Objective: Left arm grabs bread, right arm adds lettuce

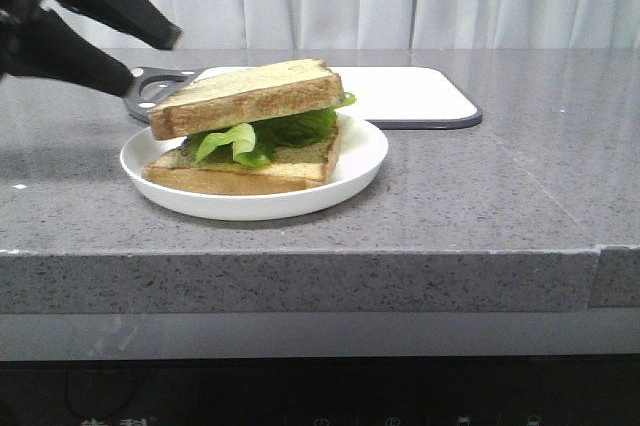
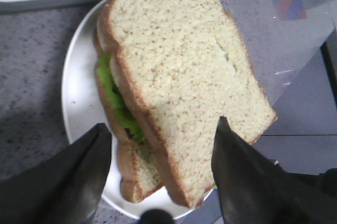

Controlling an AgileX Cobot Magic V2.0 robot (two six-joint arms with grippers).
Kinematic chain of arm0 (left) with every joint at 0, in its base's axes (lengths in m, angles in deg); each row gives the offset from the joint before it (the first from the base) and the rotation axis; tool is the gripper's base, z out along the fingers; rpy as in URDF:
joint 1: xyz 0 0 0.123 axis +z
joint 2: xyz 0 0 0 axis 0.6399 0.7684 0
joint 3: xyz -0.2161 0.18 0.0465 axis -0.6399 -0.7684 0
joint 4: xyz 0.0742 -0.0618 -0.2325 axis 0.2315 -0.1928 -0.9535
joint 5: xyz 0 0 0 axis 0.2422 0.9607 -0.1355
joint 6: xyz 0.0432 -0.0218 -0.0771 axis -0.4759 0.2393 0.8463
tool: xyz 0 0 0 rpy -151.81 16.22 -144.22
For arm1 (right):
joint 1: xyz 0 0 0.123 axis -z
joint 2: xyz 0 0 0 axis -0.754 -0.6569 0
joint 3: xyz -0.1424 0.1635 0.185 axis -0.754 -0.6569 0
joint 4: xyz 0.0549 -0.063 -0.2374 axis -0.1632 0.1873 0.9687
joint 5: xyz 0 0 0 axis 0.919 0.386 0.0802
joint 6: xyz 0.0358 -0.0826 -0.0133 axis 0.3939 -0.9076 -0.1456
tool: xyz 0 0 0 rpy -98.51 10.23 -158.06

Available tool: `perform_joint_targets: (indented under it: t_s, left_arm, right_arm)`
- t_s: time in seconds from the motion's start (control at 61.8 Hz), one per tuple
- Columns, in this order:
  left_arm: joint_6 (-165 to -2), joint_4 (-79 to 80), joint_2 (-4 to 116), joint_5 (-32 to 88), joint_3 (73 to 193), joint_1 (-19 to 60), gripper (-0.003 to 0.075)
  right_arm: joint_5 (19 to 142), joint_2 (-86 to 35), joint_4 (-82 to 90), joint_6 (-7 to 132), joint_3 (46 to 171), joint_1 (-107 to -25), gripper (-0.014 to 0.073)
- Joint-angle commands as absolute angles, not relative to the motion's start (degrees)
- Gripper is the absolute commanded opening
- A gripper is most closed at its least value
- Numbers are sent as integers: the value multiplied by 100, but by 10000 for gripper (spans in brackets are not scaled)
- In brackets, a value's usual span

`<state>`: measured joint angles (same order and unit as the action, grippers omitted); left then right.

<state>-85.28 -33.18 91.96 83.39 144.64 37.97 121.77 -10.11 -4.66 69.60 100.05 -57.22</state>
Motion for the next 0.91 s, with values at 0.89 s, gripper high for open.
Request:
perform_joint_targets:
  t_s: [0.89]
  left_arm:
    - [-5492, 1102, 3523, 7638, 12430, 3883, 421]
  right_arm:
    - [11881, -991, -608, 6950, 10136, -5689, 466]
